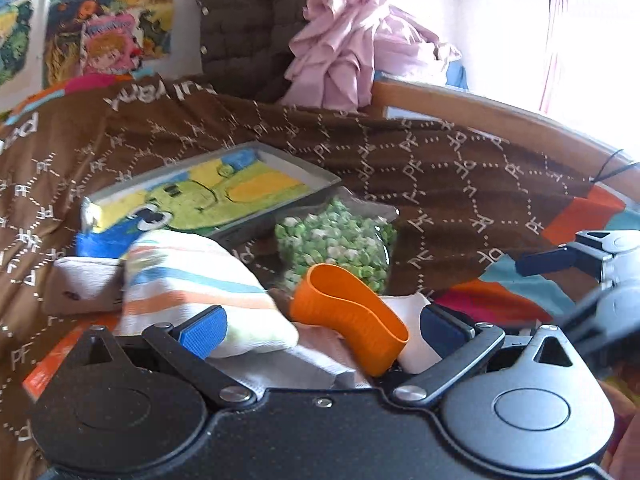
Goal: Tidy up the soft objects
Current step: 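Grasp the orange silicone piece with the left tool while the right tool grasps white tissue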
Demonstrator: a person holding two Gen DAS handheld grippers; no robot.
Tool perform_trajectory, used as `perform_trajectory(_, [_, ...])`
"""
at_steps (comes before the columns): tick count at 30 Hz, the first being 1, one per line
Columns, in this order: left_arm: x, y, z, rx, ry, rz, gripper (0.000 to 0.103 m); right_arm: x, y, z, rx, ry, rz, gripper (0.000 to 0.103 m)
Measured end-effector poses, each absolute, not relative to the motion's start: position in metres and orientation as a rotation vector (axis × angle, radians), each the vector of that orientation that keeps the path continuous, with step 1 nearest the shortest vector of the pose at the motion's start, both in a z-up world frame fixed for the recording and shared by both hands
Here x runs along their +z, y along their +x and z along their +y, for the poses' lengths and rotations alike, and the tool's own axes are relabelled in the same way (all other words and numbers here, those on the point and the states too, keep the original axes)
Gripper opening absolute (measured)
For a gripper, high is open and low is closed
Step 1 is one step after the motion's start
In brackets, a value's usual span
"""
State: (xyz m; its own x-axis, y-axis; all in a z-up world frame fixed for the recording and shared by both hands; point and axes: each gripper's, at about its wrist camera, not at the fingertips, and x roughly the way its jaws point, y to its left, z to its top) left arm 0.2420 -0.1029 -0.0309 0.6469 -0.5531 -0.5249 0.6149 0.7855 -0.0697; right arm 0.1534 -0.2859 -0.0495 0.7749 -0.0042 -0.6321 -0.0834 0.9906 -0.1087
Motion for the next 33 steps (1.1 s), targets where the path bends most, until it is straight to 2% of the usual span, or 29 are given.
perform_trajectory(9, [-0.031, 0.267, -0.124, -0.709, 0.005, 0.686, 0.101, -0.064, 0.160, -0.286, 0.126, -0.088, 0.717, 0.083])
perform_trajectory(12, [-0.032, 0.270, -0.134, -0.728, 0.012, 0.722, 0.097, -0.067, 0.162, -0.287, 0.128, -0.081, 0.719, 0.079])
perform_trajectory(17, [-0.039, 0.277, -0.148, -0.728, 0.003, 0.785, 0.094, -0.075, 0.170, -0.284, 0.110, -0.104, 0.730, 0.066])
perform_trajectory(24, [-0.051, 0.290, -0.165, -0.661, 0.043, 0.819, 0.092, -0.080, 0.175, -0.278, 0.120, -0.114, 0.702, 0.063])
perform_trajectory(27, [-0.052, 0.293, -0.168, -0.640, 0.055, 0.839, 0.087, -0.081, 0.177, -0.276, 0.124, -0.111, 0.696, 0.063])
perform_trajectory(30, [-0.055, 0.294, -0.170, -0.616, 0.089, 0.848, 0.076, -0.082, 0.178, -0.273, 0.124, -0.121, 0.691, 0.061])
perform_trajectory(32, [-0.057, 0.294, -0.171, -0.607, 0.108, 0.857, 0.066, -0.082, 0.178, -0.273, 0.127, -0.119, 0.687, 0.056])
perform_trajectory(33, [-0.057, 0.294, -0.170, -0.613, 0.105, 0.862, 0.064, -0.083, 0.179, -0.272, 0.128, -0.119, 0.685, 0.055])
